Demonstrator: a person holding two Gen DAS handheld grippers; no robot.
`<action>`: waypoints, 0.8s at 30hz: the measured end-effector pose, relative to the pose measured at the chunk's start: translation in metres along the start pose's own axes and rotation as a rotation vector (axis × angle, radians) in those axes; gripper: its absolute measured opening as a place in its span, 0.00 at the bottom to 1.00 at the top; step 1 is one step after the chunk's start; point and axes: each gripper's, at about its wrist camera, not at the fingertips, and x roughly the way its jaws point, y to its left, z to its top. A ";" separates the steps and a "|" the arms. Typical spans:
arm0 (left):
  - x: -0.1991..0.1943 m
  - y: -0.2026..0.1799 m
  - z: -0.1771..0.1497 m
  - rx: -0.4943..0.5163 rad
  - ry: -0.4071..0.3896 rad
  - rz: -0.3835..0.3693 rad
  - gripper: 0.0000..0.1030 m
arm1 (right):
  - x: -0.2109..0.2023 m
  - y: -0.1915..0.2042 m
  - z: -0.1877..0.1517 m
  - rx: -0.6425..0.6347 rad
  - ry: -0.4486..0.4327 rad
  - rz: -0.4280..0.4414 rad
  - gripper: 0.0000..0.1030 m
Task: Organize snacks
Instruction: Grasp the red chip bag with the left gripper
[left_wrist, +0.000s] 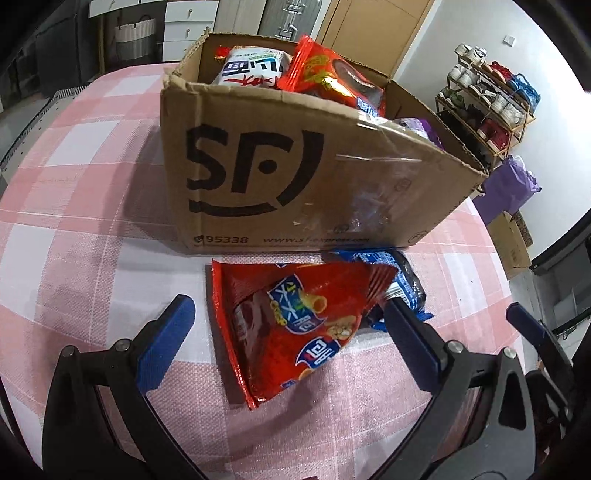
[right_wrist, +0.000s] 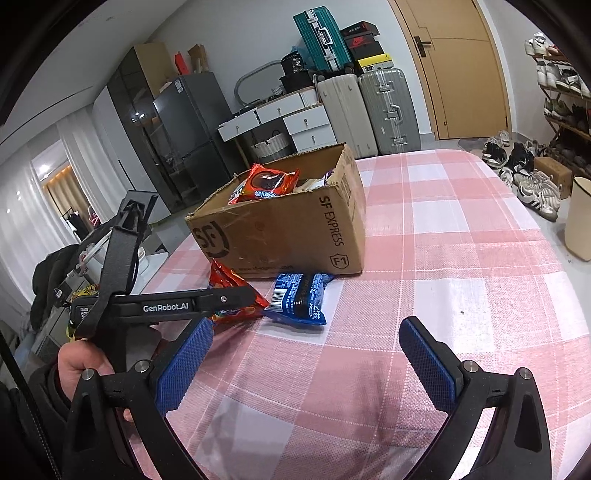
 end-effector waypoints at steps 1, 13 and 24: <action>0.002 -0.001 0.002 0.001 -0.002 0.008 0.99 | 0.001 -0.001 0.000 0.001 0.002 0.000 0.99; 0.027 0.000 0.012 -0.001 0.011 0.005 0.74 | 0.003 0.001 -0.003 -0.002 0.008 0.033 0.99; 0.028 -0.006 0.022 0.016 -0.021 -0.017 0.45 | 0.002 0.002 -0.004 0.005 0.009 0.025 0.99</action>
